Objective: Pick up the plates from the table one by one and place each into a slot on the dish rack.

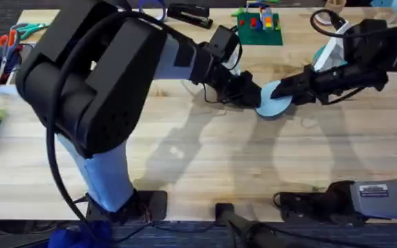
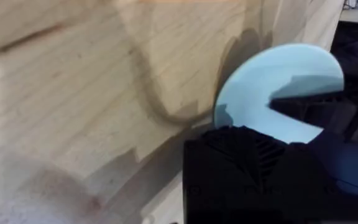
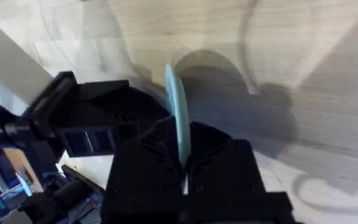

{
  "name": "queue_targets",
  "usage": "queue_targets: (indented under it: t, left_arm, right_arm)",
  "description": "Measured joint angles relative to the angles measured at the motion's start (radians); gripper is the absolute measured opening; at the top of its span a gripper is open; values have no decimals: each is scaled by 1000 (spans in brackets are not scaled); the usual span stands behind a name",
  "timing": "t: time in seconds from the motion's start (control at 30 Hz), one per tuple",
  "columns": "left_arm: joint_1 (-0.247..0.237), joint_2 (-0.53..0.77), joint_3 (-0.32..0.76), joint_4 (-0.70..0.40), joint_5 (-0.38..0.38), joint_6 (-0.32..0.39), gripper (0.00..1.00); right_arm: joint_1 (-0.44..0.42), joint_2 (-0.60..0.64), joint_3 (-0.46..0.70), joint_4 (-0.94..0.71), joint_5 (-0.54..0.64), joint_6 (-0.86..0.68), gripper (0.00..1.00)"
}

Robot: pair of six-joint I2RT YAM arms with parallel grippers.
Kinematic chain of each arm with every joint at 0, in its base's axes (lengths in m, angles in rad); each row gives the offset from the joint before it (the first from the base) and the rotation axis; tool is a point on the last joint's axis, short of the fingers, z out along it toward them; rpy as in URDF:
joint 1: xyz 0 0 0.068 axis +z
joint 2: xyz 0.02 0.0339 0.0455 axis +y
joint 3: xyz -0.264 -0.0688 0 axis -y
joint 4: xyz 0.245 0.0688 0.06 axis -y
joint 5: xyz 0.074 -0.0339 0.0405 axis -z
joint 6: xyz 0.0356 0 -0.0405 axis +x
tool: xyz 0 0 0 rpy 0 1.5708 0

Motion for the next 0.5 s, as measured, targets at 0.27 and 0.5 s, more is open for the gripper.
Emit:
queue_targets:
  t: [0.27, 0.5]
  left_arm:
    - [19, 26, 52, -59, -17, 13, 38]
    - [36, 21, 136, -201, -27, 83, 39]
  right_arm:
    - [2, -52, 11, -74, 56, -16, 34]
    - [3, -77, 62, -77, 76, -31, 31]
